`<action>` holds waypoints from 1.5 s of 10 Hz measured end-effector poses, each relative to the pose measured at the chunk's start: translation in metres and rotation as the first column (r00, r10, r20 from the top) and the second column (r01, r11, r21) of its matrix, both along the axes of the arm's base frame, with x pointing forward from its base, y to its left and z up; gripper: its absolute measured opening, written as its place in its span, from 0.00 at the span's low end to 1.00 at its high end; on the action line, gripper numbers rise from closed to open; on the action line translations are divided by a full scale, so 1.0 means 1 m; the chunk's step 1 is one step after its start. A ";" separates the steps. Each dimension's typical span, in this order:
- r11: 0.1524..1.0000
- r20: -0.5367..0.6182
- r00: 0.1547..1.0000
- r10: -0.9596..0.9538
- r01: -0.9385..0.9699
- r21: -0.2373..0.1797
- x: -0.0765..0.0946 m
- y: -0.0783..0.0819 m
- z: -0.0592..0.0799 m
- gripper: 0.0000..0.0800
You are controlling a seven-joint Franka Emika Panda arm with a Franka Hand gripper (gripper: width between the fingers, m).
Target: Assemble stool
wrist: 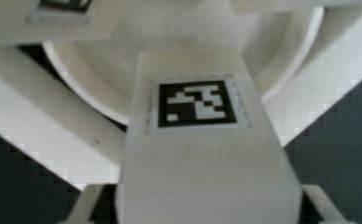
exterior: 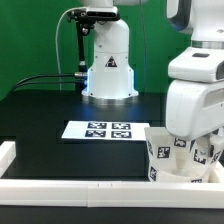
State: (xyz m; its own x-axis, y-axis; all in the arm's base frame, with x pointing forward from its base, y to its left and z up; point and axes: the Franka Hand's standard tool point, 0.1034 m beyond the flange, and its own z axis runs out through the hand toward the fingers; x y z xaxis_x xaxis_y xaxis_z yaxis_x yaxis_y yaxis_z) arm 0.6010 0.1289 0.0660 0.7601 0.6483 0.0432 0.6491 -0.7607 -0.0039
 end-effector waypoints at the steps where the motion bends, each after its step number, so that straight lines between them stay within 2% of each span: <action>1: 1.000 -0.001 1.000 -0.031 0.031 0.001 0.000 -0.001 0.000 0.42; 4: 0.961 -0.022 0.961 -0.276 0.277 0.009 0.012 -0.020 0.004 0.42; 6: 0.936 -0.027 0.936 -0.351 0.352 0.013 0.017 -0.036 0.002 0.42; 9: 0.830 -0.040 0.830 -0.557 0.558 0.011 0.016 -0.034 0.000 0.42; 10: 0.762 -0.045 0.761 -0.647 0.648 0.010 0.016 -0.034 0.001 0.42; 11: 0.620 -0.046 0.619 -0.784 0.785 -0.001 0.017 -0.042 0.001 0.42; 13: 0.374 -0.052 0.373 -0.926 0.927 -0.010 0.017 -0.056 0.001 0.42; 15: 0.226 -0.047 0.225 -0.973 0.974 -0.010 0.019 -0.063 0.002 0.42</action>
Offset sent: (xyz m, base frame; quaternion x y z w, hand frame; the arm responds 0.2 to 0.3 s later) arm 0.0184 -0.0122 0.0077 0.0467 0.0080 0.2689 0.9620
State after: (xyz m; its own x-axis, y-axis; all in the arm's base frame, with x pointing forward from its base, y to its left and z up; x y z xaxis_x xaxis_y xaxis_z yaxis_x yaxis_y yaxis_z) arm 0.6197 0.0663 0.0676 0.8035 -0.5953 0.0008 -0.5950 -0.8032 -0.0272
